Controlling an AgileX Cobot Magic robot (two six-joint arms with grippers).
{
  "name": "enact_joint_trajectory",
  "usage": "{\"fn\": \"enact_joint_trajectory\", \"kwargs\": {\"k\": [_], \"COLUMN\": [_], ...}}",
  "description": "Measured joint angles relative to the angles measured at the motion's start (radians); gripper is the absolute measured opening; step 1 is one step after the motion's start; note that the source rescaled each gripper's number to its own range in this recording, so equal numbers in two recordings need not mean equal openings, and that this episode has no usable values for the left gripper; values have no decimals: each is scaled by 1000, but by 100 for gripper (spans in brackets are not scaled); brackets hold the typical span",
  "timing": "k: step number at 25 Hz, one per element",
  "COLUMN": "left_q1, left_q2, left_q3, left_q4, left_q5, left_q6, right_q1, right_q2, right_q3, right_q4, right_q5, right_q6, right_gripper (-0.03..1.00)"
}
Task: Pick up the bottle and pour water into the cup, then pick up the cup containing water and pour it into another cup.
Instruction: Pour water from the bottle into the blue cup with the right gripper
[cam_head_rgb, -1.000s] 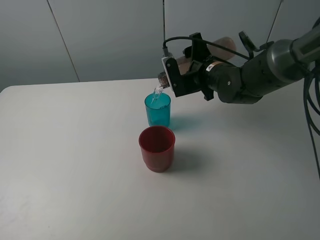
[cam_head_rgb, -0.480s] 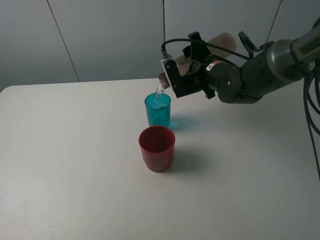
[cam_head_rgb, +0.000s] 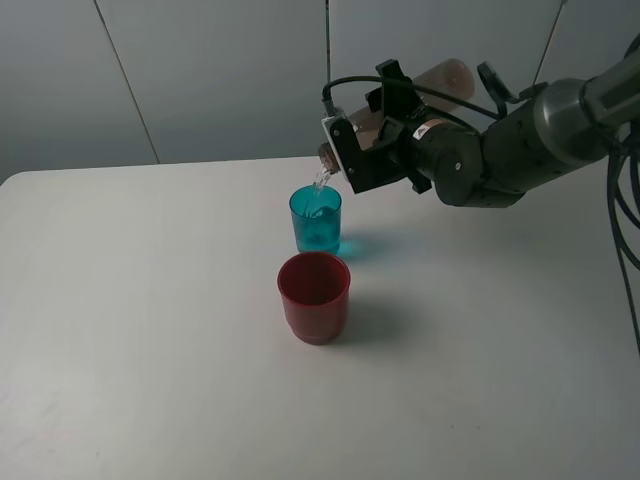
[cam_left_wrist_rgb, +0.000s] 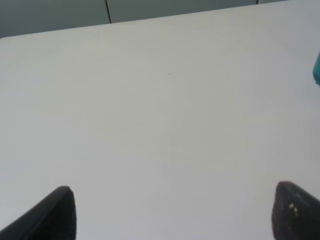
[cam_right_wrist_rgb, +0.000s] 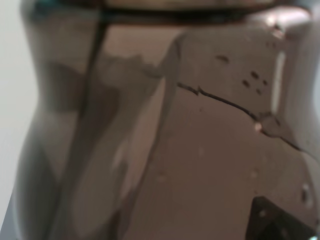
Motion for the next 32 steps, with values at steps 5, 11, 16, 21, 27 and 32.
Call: {"fn": "enact_joint_trajectory", "kwargs": {"k": [5, 11, 16, 21, 27, 32], "left_q1": [0, 0, 0, 0, 0, 0], "left_q2": [0, 0, 0, 0, 0, 0], "left_q3": [0, 0, 0, 0, 0, 0], "left_q4": [0, 0, 0, 0, 0, 0], "left_q5": [0, 0, 0, 0, 0, 0], "left_q6": [0, 0, 0, 2, 2, 2], "right_q1": [0, 0, 0, 0, 0, 0], "right_q2": [0, 0, 0, 0, 0, 0], "right_q3": [0, 0, 0, 0, 0, 0], "right_q4": [-28, -79, -127, -150, -156, -162], "right_q5": [-6, -10, -12, -22, -32, -34], "right_q6": [0, 0, 0, 0, 0, 0], "right_gripper": [0, 0, 0, 0, 0, 0]}}
